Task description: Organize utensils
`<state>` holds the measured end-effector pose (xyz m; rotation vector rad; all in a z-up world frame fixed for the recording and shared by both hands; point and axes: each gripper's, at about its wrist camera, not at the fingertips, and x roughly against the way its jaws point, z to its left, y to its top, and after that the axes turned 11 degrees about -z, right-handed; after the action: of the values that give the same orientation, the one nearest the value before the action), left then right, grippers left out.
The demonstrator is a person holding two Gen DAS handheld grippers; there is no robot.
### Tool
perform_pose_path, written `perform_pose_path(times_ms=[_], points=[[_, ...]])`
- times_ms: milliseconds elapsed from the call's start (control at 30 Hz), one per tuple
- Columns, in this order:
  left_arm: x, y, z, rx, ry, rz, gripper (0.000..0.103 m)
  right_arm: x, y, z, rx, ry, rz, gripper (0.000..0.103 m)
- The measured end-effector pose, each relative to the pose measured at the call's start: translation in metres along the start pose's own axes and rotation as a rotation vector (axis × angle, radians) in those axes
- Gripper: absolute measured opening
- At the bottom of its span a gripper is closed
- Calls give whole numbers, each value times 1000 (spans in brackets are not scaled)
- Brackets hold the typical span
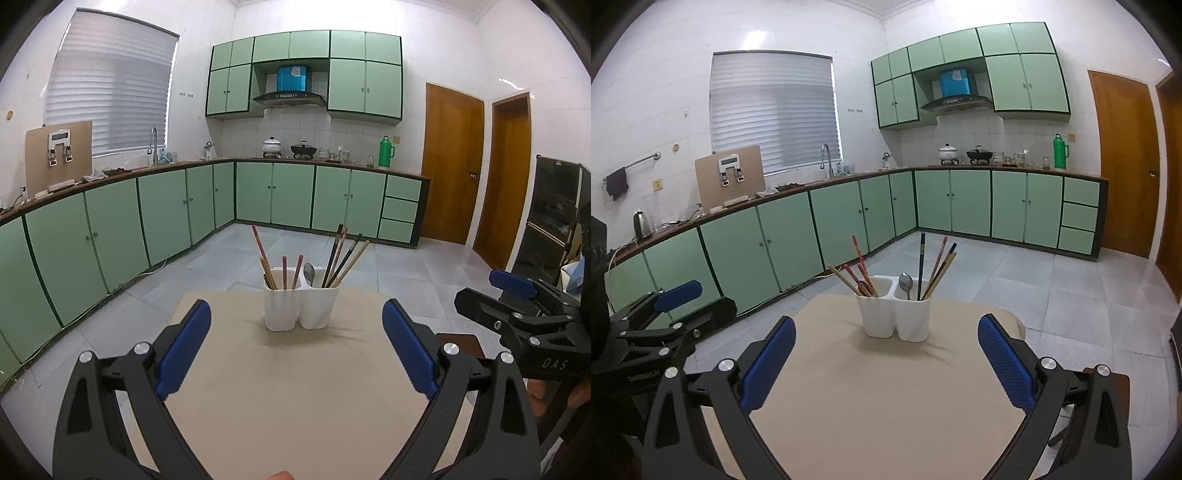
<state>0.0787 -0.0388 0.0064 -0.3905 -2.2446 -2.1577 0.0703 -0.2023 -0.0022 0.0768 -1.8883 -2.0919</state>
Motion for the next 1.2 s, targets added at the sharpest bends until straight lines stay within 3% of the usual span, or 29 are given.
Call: perform_pose_path(times_ms=[1200], points=[[34, 8, -2, -1, 3, -70, 91, 17, 12, 18, 35, 6, -53, 97]])
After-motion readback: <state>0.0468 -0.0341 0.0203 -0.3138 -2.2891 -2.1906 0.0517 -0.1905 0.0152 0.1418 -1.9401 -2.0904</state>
